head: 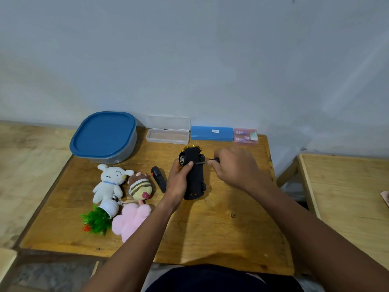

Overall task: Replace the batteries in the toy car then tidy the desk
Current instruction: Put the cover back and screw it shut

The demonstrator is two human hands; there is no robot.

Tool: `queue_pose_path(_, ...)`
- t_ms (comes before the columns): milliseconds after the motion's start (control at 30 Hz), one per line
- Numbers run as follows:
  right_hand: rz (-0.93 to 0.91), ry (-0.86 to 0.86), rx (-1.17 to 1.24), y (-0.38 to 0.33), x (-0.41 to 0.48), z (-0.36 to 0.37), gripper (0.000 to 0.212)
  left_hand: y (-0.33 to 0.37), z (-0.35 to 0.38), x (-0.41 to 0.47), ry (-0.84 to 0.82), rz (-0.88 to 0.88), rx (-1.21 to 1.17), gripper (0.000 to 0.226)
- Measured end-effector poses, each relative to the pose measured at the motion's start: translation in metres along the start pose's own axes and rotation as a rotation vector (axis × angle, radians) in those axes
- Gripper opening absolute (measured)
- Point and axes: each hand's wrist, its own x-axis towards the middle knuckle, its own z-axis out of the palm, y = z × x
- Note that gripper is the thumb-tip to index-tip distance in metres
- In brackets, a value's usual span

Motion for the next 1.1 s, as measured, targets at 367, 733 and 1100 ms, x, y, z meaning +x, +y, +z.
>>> queue_pose_path(367,0.061,-0.102,0.278,-0.009,0.001,-0.002,0.019,0.002,-0.004,-0.002,-0.004,0.011,0.043,0.02)
queue_pose_path(733,0.031,-0.001,0.132,-0.013,-0.002,0.008,0.044,0.008,-0.006,-0.007,0.002,0.061,0.076,0.019)
queue_pose_path(1100,0.063,0.006,0.346,-0.009,-0.003,-0.01,0.022,0.015,0.001,-0.004,-0.03,0.039,0.061,0.026)
